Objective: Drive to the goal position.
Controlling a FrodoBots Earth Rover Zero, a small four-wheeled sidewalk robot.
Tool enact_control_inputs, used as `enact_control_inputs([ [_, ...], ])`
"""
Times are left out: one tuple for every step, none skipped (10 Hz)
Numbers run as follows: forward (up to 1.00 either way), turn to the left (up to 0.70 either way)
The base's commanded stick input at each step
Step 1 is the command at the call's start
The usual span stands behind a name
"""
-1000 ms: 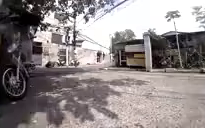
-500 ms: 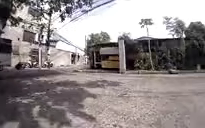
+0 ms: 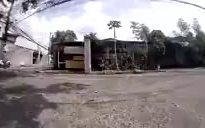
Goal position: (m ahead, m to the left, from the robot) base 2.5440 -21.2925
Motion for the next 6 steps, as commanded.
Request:
enact_control_inputs([
  [0.7, 0.0],
  [0.7, 0.0],
  [0.7, 0.0],
  [0.63, -0.29],
  [0.0, -0.45],
  [0.0, -0.45],
])
